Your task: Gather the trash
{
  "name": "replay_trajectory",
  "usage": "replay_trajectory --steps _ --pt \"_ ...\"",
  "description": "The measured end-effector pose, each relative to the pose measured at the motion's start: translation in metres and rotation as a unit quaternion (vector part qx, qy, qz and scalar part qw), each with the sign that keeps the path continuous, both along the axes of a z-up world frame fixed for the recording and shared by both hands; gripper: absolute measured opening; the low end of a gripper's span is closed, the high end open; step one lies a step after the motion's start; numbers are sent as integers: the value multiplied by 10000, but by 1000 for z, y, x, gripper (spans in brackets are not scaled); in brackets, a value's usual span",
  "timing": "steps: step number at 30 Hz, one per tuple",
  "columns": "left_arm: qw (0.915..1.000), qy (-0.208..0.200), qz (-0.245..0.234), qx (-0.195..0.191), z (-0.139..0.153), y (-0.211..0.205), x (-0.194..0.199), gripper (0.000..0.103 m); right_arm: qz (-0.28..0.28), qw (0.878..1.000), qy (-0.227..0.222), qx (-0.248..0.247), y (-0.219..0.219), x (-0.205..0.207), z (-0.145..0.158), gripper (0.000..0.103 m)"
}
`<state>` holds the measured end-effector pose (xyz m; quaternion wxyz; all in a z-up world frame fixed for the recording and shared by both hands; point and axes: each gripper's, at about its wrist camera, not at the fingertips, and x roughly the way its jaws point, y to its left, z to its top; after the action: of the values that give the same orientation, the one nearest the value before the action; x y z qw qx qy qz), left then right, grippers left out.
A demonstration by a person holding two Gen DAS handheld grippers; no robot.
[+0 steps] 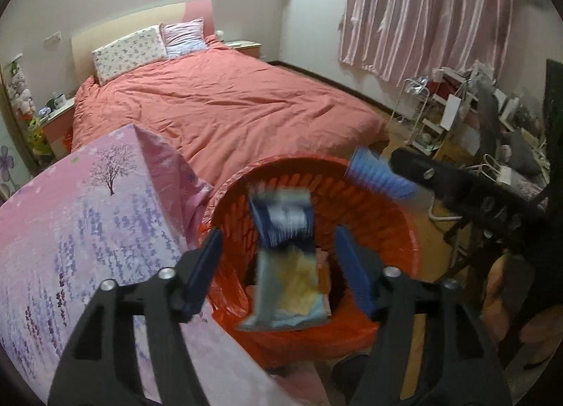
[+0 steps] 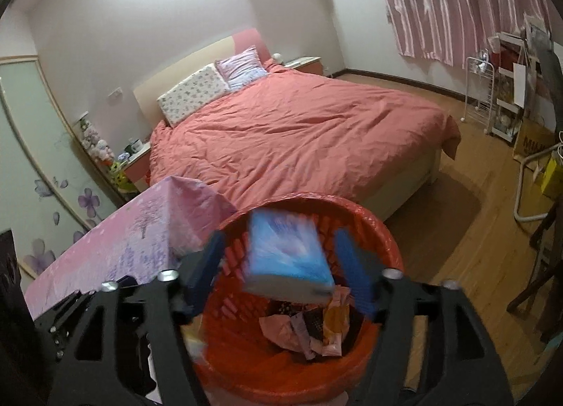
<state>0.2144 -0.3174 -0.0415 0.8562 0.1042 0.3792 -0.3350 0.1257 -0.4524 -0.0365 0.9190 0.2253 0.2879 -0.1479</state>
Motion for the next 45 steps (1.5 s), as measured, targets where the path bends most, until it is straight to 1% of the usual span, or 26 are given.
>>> replay_trajectory --steps 2,4,5,6,8,10,11,13,15,18,20,21,24,26,28,29,31,35,37,40,45 --pt "9999 39 111 85 -9 3 6 67 -50 10000 12 -62 1 -3 -3 78" --pt "9996 2 224 150 -13 11 8 71 -144 9996 27 -234 5 -11 -4 87" --pt "9994 -55 280 193 -13 19 7 72 -210 9991 39 -361 6 -15 -3 89" --pt "9992 -134 321 221 -13 28 4 74 -315 9977 78 -596 14 -22 -2 93" --pt "9982 -351 419 236 -7 46 -7 82 -473 9941 138 -969 22 -34 1 100" --pt "9964 -582 563 236 0 64 -17 96 -644 9888 208 -1333 33 -46 5 101" --pt "9947 -748 668 220 7 76 -26 98 -695 9862 268 -1481 38 -50 8 101" --pt "9903 -1065 874 169 18 100 -44 99 -737 9806 335 -1784 46 -63 14 101" --pt "9870 -1219 1028 176 27 113 -57 99 -815 9748 357 -2045 61 -78 20 101" --pt "9797 -1480 1329 255 35 143 -85 99 -785 9713 302 -2226 77 -93 28 101" --pt "9769 -1564 1437 230 36 158 -101 99 -725 9720 174 -2230 89 -108 32 101" --pt "9768 -1560 1457 186 37 164 -109 99 -644 9744 64 -2152 97 -120 35 101" --pt "9754 -1470 1638 82 37 188 -128 99 -628 9770 -121 -2034 112 -132 39 101" --pt "9734 -1455 1769 -19 38 204 -142 99 -586 9759 -250 -2087 125 -140 41 101" --pt "9691 -1486 1966 -81 38 219 -155 99 -680 9724 -405 -2195 143 -153 42 101" --pt "9677 -1493 2029 -104 38 224 -160 99 -726 9717 -407 -2211 147 -147 40 101" --pt "9651 -1472 2164 -115 37 234 -170 99 -763 9706 -459 -2238 160 -154 39 101" --pt "9622 -1275 2402 -133 33 250 -183 99 -731 9717 -338 -2222 174 -154 35 101" --pt "9599 -1202 2530 -111 32 258 -187 99 -670 9747 -110 -2130 178 -151 31 101" --pt "9547 -1260 2694 -59 30 266 -194 99 -621 9776 109 -2006 183 -150 27 101" --pt "9497 -1300 2842 -224 34 281 -201 99 -658 9784 157 -1954 192 -156 29 101"
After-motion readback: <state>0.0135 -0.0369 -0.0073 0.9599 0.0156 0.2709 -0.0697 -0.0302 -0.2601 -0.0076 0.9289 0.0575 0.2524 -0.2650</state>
